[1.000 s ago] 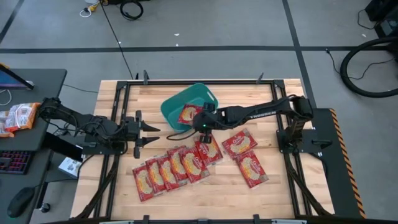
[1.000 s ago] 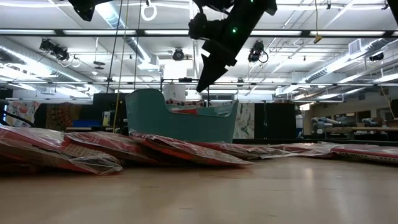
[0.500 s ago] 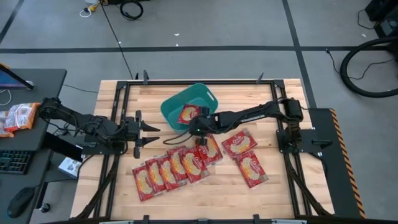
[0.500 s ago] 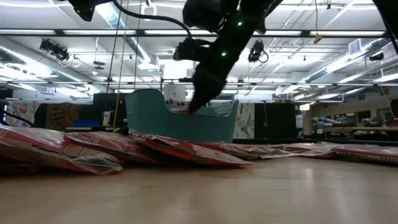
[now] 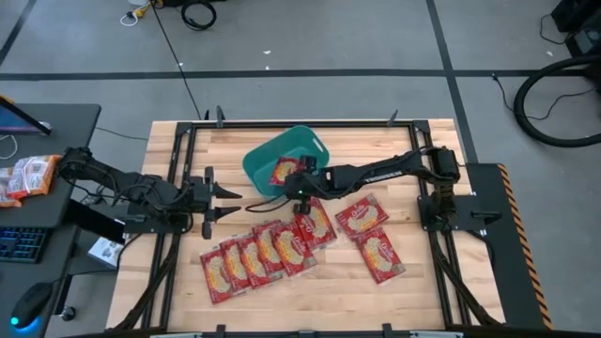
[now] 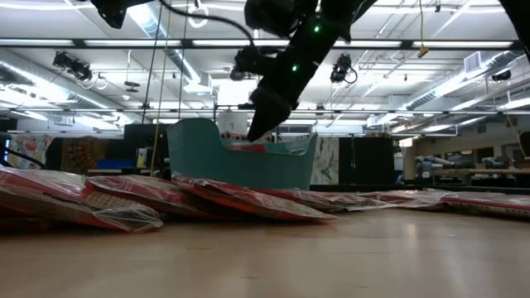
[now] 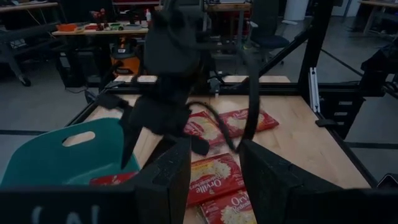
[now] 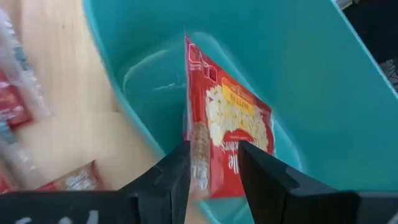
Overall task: Sort popcorn bags into baskets
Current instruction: Put the red popcorn bag into the green bin
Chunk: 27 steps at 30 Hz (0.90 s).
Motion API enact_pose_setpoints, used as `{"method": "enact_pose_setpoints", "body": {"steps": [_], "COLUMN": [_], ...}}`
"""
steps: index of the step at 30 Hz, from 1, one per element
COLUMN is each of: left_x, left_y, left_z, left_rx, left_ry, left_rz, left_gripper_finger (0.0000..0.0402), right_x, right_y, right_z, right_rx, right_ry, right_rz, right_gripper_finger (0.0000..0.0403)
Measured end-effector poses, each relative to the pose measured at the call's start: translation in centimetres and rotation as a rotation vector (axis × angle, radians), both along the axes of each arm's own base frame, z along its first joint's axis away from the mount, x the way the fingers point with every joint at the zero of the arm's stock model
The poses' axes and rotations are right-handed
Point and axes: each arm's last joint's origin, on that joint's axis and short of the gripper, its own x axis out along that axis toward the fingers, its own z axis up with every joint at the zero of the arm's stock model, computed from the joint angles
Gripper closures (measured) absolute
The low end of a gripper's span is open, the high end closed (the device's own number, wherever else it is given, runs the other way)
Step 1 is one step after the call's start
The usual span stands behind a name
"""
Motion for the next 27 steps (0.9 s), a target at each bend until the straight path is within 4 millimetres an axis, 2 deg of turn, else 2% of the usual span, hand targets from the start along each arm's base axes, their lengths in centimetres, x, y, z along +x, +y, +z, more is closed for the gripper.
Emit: {"method": "enact_pose_setpoints", "body": {"steps": [4,8,13,17,23,27], "left_x": [0.0,0.0,0.0,0.0,0.0,0.0], "left_y": [0.0,0.0,0.0,0.0,0.0,0.0], "left_z": [0.1,0.3,0.3,0.1,-0.2,-0.3], "left_rx": [0.01,0.011,0.013,0.019,0.027,0.027], "left_ry": [-0.007,-0.026,-0.024,-0.008,0.022,0.027], "left_rz": [-0.001,-0.002,-0.002,-0.002,-0.002,-0.002], "left_gripper_finger": [0.0258,0.0258,0.0258,0.0258,0.0258,0.0258], "right_x": [-0.8,-1.4,-1.7,-1.7,-1.9,-1.8], "right_y": [0.1,-1.3,-4.3,-5.4,-5.9,-4.9], "right_z": [1.4,2.1,1.2,1.1,2.3,3.0], "right_rx": [0.007,0.041,0.166,0.171,0.166,0.208], "right_ry": [-0.004,-0.011,0.01,-0.008,0.026,0.059], "right_rz": [-0.01,-0.061,-0.118,-0.138,-0.107,-0.046], "right_gripper_finger": [0.0265,0.0265,0.0265,0.0269,0.0275,0.0276]}}
